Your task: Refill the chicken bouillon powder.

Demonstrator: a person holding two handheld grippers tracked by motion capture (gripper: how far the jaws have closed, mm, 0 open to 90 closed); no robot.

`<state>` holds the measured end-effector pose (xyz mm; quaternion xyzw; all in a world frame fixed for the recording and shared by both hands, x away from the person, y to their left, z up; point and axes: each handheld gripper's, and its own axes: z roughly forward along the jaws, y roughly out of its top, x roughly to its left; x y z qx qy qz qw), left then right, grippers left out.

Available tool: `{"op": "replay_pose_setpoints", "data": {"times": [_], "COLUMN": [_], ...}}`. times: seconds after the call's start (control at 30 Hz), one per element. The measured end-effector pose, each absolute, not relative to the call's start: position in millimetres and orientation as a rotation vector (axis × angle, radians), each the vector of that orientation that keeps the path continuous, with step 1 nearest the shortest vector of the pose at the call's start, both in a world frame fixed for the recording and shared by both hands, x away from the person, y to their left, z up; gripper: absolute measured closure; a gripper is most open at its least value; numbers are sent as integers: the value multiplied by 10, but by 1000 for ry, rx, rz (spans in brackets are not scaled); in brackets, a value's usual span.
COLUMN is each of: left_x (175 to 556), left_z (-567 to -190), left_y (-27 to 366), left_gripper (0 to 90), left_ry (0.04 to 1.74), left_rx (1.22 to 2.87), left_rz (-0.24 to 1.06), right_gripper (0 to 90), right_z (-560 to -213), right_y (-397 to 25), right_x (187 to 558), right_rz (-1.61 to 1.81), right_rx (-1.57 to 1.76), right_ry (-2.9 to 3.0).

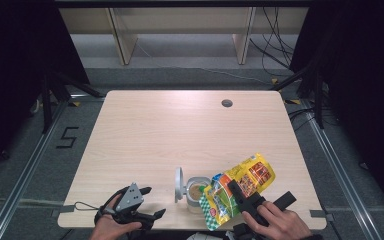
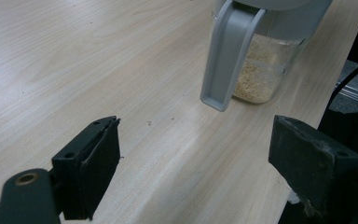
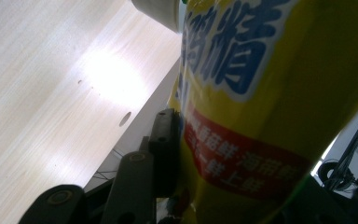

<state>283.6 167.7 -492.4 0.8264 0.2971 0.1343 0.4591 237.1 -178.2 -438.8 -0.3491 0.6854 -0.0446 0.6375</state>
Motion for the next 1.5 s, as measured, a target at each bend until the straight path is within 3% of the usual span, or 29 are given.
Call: {"op": "replay_pose_setpoints", "data": {"times": [1.5], "left_x": [2835], "left_z": [-4922], "left_y": [1679], "left_gripper": [160], "left_ry": [728], "left_rx": [2037], "left_rz": [332], "right_gripper": [693], "right_z": [-4366], "right_y": [-1815], "right_x": [2380], "right_rz": [-109], "right_rx": [-786], "right_ry": [1578]}}
